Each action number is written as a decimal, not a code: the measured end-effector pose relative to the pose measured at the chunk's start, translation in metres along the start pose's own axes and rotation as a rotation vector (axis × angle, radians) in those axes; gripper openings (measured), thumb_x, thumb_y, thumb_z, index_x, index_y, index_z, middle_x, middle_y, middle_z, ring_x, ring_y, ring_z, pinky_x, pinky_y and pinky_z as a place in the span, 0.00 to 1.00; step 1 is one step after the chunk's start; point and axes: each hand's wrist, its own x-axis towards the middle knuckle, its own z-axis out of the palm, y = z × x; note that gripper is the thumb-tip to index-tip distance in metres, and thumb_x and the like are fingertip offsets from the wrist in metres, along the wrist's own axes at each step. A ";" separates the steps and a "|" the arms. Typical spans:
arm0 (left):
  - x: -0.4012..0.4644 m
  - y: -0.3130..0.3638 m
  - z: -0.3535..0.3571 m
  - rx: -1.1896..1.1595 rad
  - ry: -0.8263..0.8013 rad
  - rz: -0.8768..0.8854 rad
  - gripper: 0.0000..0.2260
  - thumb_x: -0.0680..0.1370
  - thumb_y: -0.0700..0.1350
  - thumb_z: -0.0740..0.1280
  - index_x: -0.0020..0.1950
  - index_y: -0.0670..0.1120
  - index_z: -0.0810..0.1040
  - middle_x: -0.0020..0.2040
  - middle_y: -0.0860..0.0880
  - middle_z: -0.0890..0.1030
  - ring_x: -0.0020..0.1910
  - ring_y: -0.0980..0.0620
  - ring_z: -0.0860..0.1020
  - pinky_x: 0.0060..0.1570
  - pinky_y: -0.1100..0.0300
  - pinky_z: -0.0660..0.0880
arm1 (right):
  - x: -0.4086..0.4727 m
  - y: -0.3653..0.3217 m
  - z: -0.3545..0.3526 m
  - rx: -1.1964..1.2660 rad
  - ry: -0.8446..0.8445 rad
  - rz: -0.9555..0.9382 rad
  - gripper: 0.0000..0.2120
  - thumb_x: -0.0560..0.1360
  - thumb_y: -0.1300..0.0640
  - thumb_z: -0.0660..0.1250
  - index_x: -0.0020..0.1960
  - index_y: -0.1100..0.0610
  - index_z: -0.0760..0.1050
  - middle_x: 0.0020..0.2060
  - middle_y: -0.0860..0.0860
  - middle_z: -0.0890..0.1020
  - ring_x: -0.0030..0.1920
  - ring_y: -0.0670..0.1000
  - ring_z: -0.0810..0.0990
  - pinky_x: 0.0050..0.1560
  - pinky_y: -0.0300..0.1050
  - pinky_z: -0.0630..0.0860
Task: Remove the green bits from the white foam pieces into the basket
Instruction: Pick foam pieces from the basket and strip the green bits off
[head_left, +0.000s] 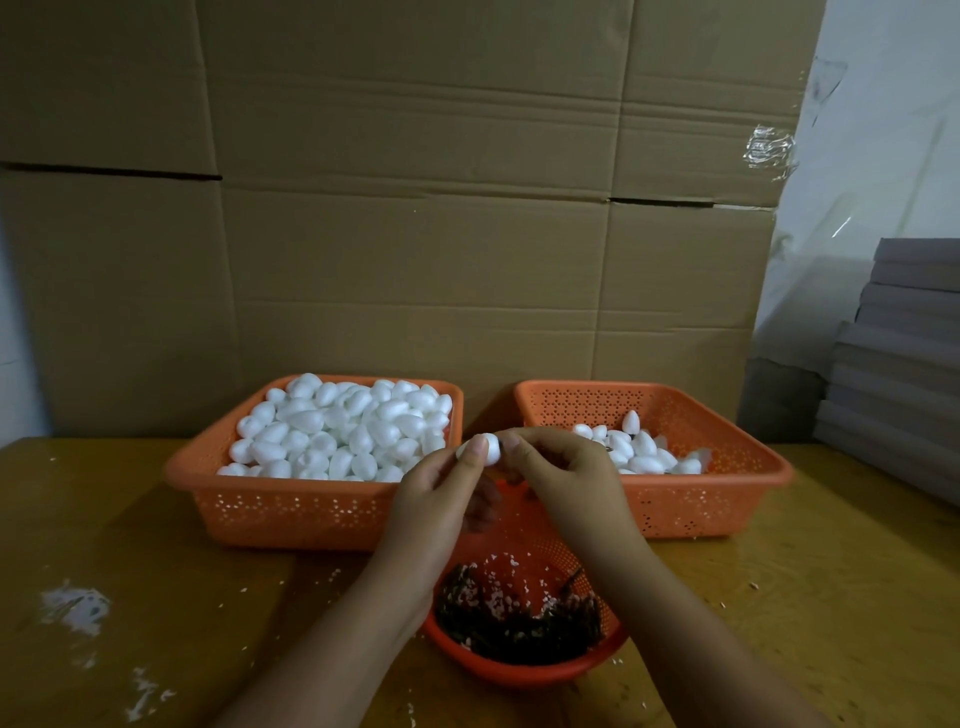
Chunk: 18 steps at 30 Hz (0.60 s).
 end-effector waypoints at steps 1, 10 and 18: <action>0.001 0.000 0.000 -0.009 0.010 -0.008 0.13 0.68 0.63 0.67 0.41 0.57 0.85 0.33 0.50 0.82 0.32 0.55 0.80 0.32 0.64 0.75 | 0.001 -0.001 0.000 0.064 0.006 0.032 0.06 0.77 0.60 0.67 0.47 0.58 0.83 0.35 0.47 0.83 0.36 0.40 0.80 0.39 0.32 0.74; 0.003 -0.002 0.000 0.002 0.018 -0.014 0.11 0.78 0.56 0.64 0.43 0.54 0.84 0.34 0.48 0.83 0.32 0.53 0.80 0.32 0.62 0.76 | 0.000 -0.005 0.001 0.176 -0.013 0.139 0.05 0.76 0.64 0.66 0.43 0.59 0.78 0.32 0.49 0.81 0.33 0.42 0.80 0.36 0.34 0.76; 0.002 -0.003 -0.003 0.007 -0.048 0.011 0.07 0.80 0.46 0.65 0.54 0.55 0.81 0.42 0.48 0.85 0.36 0.53 0.81 0.36 0.58 0.76 | -0.001 -0.007 0.000 0.257 -0.002 0.218 0.10 0.79 0.61 0.64 0.41 0.65 0.75 0.29 0.52 0.78 0.29 0.44 0.77 0.33 0.34 0.74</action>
